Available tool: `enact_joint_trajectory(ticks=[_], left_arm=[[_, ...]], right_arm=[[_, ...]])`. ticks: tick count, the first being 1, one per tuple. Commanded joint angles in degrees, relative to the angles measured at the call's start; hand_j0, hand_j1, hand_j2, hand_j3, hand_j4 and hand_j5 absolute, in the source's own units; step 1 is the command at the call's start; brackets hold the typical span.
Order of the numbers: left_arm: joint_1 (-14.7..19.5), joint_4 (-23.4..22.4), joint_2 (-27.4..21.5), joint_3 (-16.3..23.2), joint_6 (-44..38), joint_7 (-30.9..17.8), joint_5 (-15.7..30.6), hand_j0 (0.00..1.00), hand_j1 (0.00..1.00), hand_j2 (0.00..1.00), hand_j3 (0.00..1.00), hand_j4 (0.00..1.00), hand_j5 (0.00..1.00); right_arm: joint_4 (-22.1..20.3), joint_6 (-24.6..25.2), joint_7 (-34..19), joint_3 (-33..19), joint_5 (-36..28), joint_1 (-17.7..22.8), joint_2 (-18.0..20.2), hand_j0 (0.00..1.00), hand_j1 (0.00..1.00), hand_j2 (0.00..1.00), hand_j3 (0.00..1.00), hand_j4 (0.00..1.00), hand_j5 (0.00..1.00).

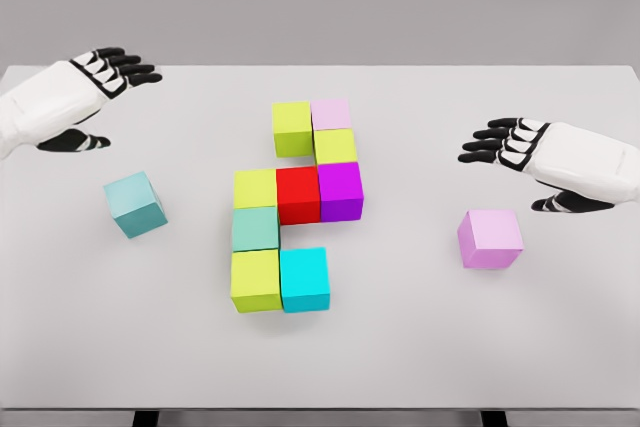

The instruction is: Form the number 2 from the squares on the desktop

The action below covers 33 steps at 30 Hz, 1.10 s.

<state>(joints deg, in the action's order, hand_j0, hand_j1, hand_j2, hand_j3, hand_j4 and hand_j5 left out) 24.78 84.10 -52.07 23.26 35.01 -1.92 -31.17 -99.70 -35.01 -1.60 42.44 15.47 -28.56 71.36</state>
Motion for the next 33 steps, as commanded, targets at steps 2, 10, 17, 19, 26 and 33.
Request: enact_joint_trajectory(ticks=[2, 10, 17, 19, 26, 33], left_arm=[[0.00, 0.10, -0.66, 1.52, -0.01, -0.01, -0.73, 1.00, 1.00, 1.00, 1.00, 1.00, 1.00], [0.44, 0.71, -3.83, 4.52, -0.01, -3.00, -1.34, 1.00, 1.00, 1.00, 1.00, 1.00, 1.00], [0.79, 1.77, -7.52, 6.10, -0.01, -3.09, -5.74, 1.00, 1.00, 1.00, 1.00, 1.00, 1.00], [0.79, 2.47, -9.01, 7.33, -0.01, -3.35, -5.65, 1.00, 1.00, 1.00, 1.00, 1.00, 1.00], [1.85, 2.56, -9.19, 10.67, -0.01, -3.70, -5.83, 1.00, 1.00, 1.00, 1.00, 1.00, 1.00], [1.93, 2.38, -8.48, 13.13, -0.01, -5.11, -6.18, 1.00, 1.00, 1.00, 1.00, 1.00, 1.00]], right_arm=[[-0.05, 0.01, -0.07, 0.01, -0.26, 0.00, 0.18, 1.00, 1.00, 1.00, 1.00, 1.00, 1.00], [-0.14, 0.01, 0.63, -0.07, -1.58, -0.18, 2.64, 1.00, 1.00, 1.00, 1.00, 1.00, 1.00], [-0.58, 0.01, -15.01, -0.52, 4.48, -3.96, 1.24, 1.00, 1.00, 1.00, 1.00, 1.00, 1.00], [-0.67, 0.01, -16.59, 0.01, 8.26, -4.48, 0.98, 1.00, 1.00, 1.00, 1.00, 1.00, 1.00], [-0.75, 0.01, -21.08, 10.38, 8.79, -11.60, -0.52, 1.00, 1.00, 1.00, 1.00, 1.00, 1.00], [-1.46, 0.01, -21.08, 12.14, 8.53, -14.85, -1.75, 1.00, 1.00, 1.00, 1.00, 1.00, 1.00]])
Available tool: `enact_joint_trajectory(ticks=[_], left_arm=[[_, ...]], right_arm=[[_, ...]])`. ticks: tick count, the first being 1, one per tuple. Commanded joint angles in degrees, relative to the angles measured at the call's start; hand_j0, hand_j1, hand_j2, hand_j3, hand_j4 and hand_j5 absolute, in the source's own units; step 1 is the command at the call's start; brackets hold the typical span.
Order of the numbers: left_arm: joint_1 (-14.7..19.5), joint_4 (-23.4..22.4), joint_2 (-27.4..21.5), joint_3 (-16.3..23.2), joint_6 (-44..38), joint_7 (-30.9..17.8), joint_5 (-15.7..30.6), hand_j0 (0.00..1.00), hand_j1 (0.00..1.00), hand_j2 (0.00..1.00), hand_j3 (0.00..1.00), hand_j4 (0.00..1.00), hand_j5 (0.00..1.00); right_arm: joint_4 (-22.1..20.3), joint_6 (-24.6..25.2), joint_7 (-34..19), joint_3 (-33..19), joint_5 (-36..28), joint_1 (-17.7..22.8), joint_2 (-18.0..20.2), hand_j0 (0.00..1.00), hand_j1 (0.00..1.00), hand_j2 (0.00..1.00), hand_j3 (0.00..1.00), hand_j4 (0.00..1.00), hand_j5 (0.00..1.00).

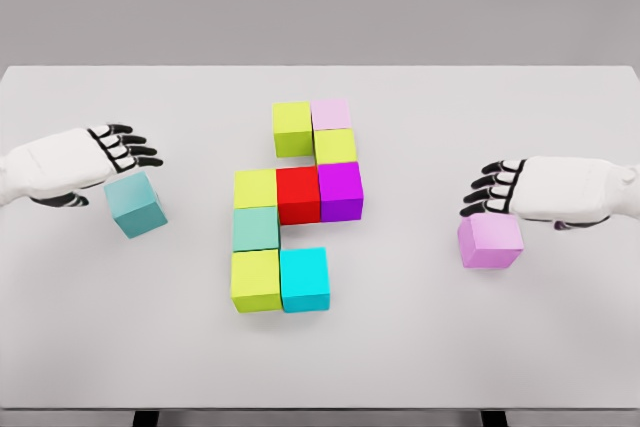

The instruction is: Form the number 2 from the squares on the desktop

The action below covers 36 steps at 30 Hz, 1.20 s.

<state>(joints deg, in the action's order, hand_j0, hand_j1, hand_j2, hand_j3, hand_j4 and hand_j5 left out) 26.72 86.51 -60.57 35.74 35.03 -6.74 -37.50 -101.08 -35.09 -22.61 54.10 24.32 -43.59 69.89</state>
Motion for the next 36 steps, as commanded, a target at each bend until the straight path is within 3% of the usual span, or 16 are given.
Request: enact_joint_trajectory(ticks=[1, 4, 7, 16, 20, 31, 33, 36], left_arm=[[0.00, -0.03, 0.19, 0.74, -0.03, -0.29, -0.21, 1.00, 1.00, 1.00, 1.00, 1.00, 1.00], [0.44, -0.12, 1.42, 1.88, -0.03, -0.29, -1.08, 1.00, 1.00, 1.00, 1.00, 1.00, 1.00], [0.88, -1.08, 3.36, 2.76, -0.03, -0.29, -2.49, 1.00, 1.00, 1.00, 1.00, 1.00, 1.00], [0.97, -3.37, 3.80, 3.20, -0.03, -0.82, -3.02, 1.00, 1.00, 1.00, 1.00, 1.00, 1.00], [0.97, -3.54, 4.15, 3.20, -0.03, -0.82, -3.64, 1.00, 1.00, 1.00, 1.00, 1.00, 1.00], [0.97, -3.63, 4.59, 3.55, -0.03, -0.82, -4.25, 1.00, 1.00, 1.00, 1.00, 1.00, 1.00], [0.97, -3.54, 4.59, 3.55, -0.03, -0.82, -5.22, 1.00, 1.00, 1.00, 1.00, 1.00, 1.00], [0.97, -3.54, 4.59, 3.55, -0.03, -0.82, -5.92, 1.00, 1.00, 1.00, 1.00, 1.00, 1.00]], right_arm=[[-0.08, 0.09, -0.07, 0.39, -0.32, -0.09, -0.28, 1.00, 1.00, 1.00, 1.00, 1.00, 1.00], [-0.08, 0.09, -0.33, 0.48, -0.15, -0.09, -1.15, 1.00, 1.00, 1.00, 1.00, 1.00, 1.00], [-0.08, 0.09, -4.11, 1.62, 0.11, 0.09, -3.00, 1.00, 1.00, 1.00, 1.00, 1.00, 1.00], [0.53, 0.09, -4.64, 1.80, 4.24, 0.35, -5.20, 1.00, 1.00, 1.00, 1.00, 1.00, 1.00], [2.73, 0.09, -4.81, 2.24, 5.83, 0.35, -7.40, 1.00, 1.00, 1.00, 1.00, 1.00, 1.00], [2.47, 0.09, -4.81, 3.38, 8.03, 0.44, -7.31, 0.99, 0.99, 0.99, 0.99, 0.99, 0.99], [2.38, 0.09, -4.81, 3.38, 8.38, 0.44, -7.31, 0.96, 0.96, 0.96, 0.96, 0.96, 0.96], [2.38, 0.09, -4.81, 3.38, 9.34, 0.44, -7.22, 0.83, 0.83, 0.83, 0.83, 0.83, 0.83]])
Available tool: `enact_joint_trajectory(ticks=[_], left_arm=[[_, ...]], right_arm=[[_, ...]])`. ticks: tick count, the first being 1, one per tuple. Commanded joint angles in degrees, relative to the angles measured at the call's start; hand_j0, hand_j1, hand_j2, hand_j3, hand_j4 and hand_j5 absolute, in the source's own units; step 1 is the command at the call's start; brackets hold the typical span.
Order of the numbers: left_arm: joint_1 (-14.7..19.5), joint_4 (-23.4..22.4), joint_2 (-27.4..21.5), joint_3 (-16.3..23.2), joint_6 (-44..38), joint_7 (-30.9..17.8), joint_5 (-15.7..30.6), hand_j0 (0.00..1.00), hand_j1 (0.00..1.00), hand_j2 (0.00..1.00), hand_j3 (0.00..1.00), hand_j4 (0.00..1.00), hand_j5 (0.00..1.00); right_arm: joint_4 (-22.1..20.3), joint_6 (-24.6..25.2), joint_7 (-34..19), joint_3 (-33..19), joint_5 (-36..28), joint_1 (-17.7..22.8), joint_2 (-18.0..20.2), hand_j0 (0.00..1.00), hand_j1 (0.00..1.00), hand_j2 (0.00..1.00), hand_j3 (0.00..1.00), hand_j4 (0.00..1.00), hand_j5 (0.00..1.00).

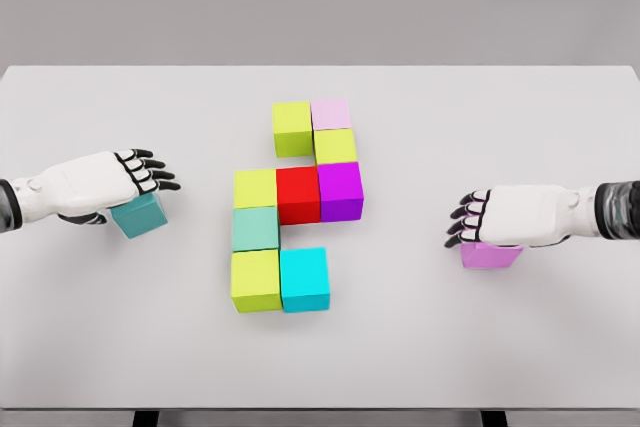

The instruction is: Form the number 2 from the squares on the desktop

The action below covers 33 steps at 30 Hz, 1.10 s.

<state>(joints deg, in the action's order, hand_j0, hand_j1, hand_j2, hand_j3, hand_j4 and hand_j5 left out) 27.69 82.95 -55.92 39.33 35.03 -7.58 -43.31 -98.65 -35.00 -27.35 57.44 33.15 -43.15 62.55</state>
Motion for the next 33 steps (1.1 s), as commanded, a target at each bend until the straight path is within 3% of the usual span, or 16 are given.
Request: enact_joint_trajectory(ticks=[1, 3, 4, 7, 11, 14, 23, 33], left_arm=[[0.00, 0.02, -0.06, 0.04, -0.03, 0.03, -0.37, 0.98, 0.98, 0.98, 0.98, 0.98, 0.98], [0.00, 0.02, -0.06, 0.13, -0.03, 0.03, -0.64, 0.96, 0.96, 0.96, 0.96, 0.96, 0.96], [0.00, 0.02, -0.06, 0.40, -0.03, -0.06, -1.08, 0.94, 0.94, 0.94, 0.94, 0.94, 0.94], [0.00, 0.02, 0.64, 0.66, -0.03, -1.03, -1.34, 0.91, 0.91, 0.91, 0.91, 0.91, 0.91], [0.44, 0.02, 0.64, 0.66, -0.03, -1.47, -1.17, 0.74, 0.74, 0.74, 0.74, 0.74, 0.74], [0.79, 0.02, 0.64, 0.66, -0.03, -1.91, -1.08, 0.71, 0.71, 0.71, 0.71, 0.71, 0.71], [1.84, -0.07, 0.55, 0.49, -0.03, -1.91, -0.73, 0.72, 0.72, 0.72, 0.72, 0.72, 0.72], [4.31, -1.74, 1.52, 0.57, -0.03, -1.91, -1.25, 0.72, 0.72, 0.72, 0.72, 0.72, 0.72]], right_arm=[[-0.05, 0.00, -0.34, 0.04, 0.51, 0.00, 0.11, 0.79, 0.79, 0.79, 0.79, 0.79, 0.79], [-0.14, 0.00, -3.67, -0.05, 0.25, 0.00, 0.02, 0.62, 0.62, 0.62, 0.62, 0.62, 0.62], [-0.49, 0.00, -3.94, -0.05, 0.25, 0.00, 0.02, 0.61, 0.61, 0.61, 0.61, 0.61, 0.61], [-0.84, 0.00, -4.03, -0.22, 0.25, 0.00, 0.02, 0.61, 0.61, 0.61, 0.61, 0.61, 0.61], [-1.10, 0.00, -4.03, -0.75, -0.10, -0.09, 0.20, 0.62, 0.62, 0.62, 0.62, 0.62, 0.62], [-2.51, 0.00, -4.03, -0.84, -0.63, -0.44, 0.55, 0.62, 0.62, 0.62, 0.62, 0.62, 0.62], [-2.60, 0.00, -3.94, -1.28, -8.10, -1.23, -0.33, 0.62, 0.62, 0.62, 0.62, 0.62, 0.62], [-2.60, 0.00, -3.85, -1.01, -9.94, -1.05, -5.34, 0.62, 0.62, 0.62, 0.62, 0.62, 0.62]])
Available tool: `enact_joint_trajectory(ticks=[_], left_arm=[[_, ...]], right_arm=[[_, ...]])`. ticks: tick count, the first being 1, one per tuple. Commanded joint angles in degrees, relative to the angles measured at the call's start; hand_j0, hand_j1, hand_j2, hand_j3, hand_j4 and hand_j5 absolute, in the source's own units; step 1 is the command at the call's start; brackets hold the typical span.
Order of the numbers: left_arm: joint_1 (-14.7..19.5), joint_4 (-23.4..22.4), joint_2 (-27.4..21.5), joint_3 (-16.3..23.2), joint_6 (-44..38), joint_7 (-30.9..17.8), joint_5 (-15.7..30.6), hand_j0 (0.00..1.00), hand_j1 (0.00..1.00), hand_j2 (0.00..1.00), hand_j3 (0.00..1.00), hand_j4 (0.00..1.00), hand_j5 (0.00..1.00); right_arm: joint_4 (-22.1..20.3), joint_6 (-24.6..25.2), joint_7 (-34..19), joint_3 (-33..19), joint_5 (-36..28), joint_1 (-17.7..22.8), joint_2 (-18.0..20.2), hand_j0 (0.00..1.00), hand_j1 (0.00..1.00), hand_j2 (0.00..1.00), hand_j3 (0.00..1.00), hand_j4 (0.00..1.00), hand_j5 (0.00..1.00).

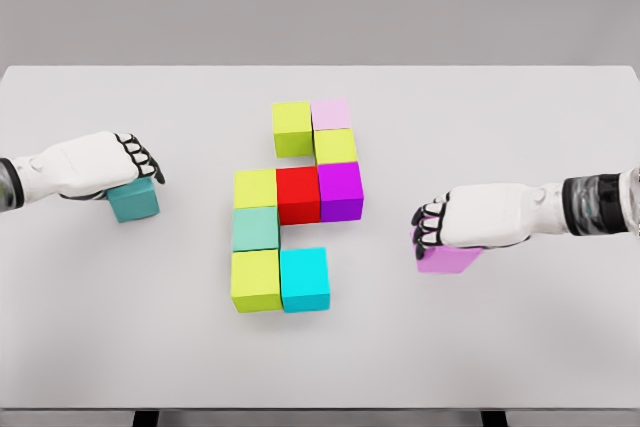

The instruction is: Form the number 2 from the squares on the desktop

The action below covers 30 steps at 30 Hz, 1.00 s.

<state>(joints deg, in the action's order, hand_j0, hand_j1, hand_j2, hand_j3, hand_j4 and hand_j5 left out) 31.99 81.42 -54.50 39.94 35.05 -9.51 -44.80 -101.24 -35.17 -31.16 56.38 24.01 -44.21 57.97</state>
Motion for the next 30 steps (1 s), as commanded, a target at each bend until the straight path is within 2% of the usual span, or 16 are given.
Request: enact_joint_trajectory(ticks=[1, 14, 19, 22, 23, 24, 30], left_arm=[[0.00, -0.21, 0.10, -0.04, -0.05, 0.02, 0.32, 0.72, 0.72, 0.72, 0.72, 0.72, 0.72], [2.02, -2.06, 1.33, 0.05, -0.05, 0.02, 0.24, 0.71, 0.71, 0.71, 0.71, 0.71, 0.71], [2.64, -3.64, 2.21, 0.05, -0.05, -0.77, 0.15, 0.71, 0.71, 0.71, 0.71, 0.71, 0.71], [3.25, -4.87, 3.00, 0.05, -0.05, -0.77, 0.15, 0.71, 0.71, 0.71, 0.71, 0.71, 0.71], [3.51, -5.14, 3.00, 0.05, -0.05, -0.77, 0.15, 0.71, 0.71, 0.71, 0.71, 0.71, 0.71], [3.78, -5.40, 3.00, 0.05, -0.05, -0.77, 0.15, 0.71, 0.71, 0.71, 0.71, 0.71, 0.71], [7.12, -9.09, 6.86, 0.05, -0.05, -2.09, 0.24, 0.71, 0.71, 0.71, 0.71, 0.71, 0.71]], right_arm=[[-0.01, 0.17, -0.04, 0.04, -1.16, 0.00, -0.93, 0.62, 0.62, 0.62, 0.62, 0.62, 0.62], [-0.01, 0.17, -0.39, 0.66, -1.51, 0.35, -6.38, 0.63, 0.63, 0.63, 0.63, 0.63, 0.63], [-0.01, 0.17, -0.39, 0.57, -1.42, 0.35, -6.99, 0.64, 0.64, 0.64, 0.64, 0.64, 0.64], [-0.01, 0.17, -0.39, 0.57, -1.34, 0.35, -6.90, 0.71, 0.71, 0.71, 0.71, 0.71, 0.71], [-0.01, 0.17, -0.39, 0.57, -1.25, 0.35, -6.82, 0.78, 0.78, 0.78, 0.78, 0.78, 0.78], [0.07, 0.17, -0.39, 0.57, -1.25, 0.35, -6.82, 0.81, 0.81, 0.81, 0.81, 0.81, 0.81], [-0.01, 0.17, -0.39, 0.57, -1.25, 0.44, -6.64, 0.83, 0.83, 0.83, 0.83, 0.83, 0.83]])
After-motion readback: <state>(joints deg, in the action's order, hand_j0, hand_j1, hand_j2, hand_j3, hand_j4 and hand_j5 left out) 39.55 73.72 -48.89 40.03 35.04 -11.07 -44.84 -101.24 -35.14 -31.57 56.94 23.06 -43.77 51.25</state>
